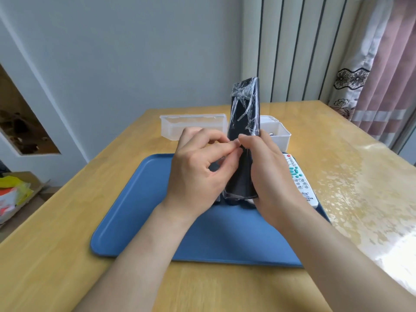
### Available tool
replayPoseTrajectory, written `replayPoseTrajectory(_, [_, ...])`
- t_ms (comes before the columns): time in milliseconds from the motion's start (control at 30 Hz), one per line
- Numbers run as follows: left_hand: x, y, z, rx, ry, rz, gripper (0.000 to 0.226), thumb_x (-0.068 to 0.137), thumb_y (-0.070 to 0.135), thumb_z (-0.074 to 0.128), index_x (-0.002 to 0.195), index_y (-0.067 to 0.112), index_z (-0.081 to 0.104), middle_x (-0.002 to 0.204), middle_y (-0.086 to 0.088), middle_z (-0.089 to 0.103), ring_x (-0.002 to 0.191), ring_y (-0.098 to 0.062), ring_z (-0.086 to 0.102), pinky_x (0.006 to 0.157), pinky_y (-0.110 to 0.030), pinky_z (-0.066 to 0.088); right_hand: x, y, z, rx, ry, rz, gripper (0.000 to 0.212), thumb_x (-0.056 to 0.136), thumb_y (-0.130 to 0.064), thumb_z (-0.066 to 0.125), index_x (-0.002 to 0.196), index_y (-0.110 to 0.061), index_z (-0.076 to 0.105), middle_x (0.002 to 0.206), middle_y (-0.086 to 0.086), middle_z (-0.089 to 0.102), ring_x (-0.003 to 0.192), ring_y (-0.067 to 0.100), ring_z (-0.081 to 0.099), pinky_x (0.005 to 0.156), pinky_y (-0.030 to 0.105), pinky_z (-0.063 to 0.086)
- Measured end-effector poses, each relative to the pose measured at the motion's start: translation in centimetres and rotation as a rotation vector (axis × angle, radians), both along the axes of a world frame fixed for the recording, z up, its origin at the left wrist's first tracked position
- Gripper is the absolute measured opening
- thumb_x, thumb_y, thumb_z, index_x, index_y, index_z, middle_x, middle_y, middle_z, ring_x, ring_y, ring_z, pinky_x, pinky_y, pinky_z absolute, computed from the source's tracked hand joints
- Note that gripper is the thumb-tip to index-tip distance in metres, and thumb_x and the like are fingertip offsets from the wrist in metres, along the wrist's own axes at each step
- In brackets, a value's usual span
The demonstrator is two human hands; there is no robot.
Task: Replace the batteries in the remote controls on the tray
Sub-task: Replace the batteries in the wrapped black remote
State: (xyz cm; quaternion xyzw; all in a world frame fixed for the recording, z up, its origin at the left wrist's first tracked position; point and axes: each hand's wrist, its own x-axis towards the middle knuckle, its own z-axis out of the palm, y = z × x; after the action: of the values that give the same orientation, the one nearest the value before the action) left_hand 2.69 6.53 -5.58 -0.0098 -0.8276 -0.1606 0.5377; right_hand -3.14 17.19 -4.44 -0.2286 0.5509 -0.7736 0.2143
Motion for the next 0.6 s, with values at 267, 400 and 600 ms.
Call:
replayPoseTrajectory(267, [0.1, -0.9, 0.2, 0.783, -0.302, -0.140, 0.034, 0.072, 0.063, 0.063, 0.082, 0.033, 0.050, 0.081, 0.002, 0.069, 0.071, -0.016, 0.064, 0.070, -0.043, 0.052, 1.2, -0.5, -0.2, 0.106, 0.419, 0.218, 0.026, 0.102, -0.048, 0.035, 0.109, -0.034, 0.056, 0.106, -0.004, 0.066, 0.104, -0.006, 0.060, 0.094, 0.017, 0.045])
replayPoseTrajectory(400, [1.1, -2.4, 1.6, 1.140, -0.317, -0.316, 0.026, 0.091, 0.040, 0.058, 0.101, 0.016, 0.055, 0.081, -0.006, 0.067, 0.071, -0.021, 0.061, 0.067, -0.038, 0.047, 1.8, -0.8, -0.4, 0.124, 0.494, 0.328, 0.019, 0.105, -0.032, 0.040, 0.109, -0.036, 0.059, 0.101, -0.017, 0.069, 0.104, -0.007, 0.061, 0.085, 0.015, 0.048])
replayPoseTrajectory(600, [3.7, -6.3, 2.5, 1.374, -0.503, -0.247, 0.035, 0.098, 0.016, 0.034, 0.097, -0.008, 0.059, 0.084, -0.032, 0.069, 0.062, -0.035, 0.069, 0.058, -0.037, 0.058, 1.9, -1.1, -2.0, 0.490, 0.837, 0.143, 0.034, 0.099, -0.019, 0.050, 0.132, -0.012, 0.055, 0.077, -0.023, 0.056, 0.076, -0.005, 0.053, 0.070, 0.009, 0.035])
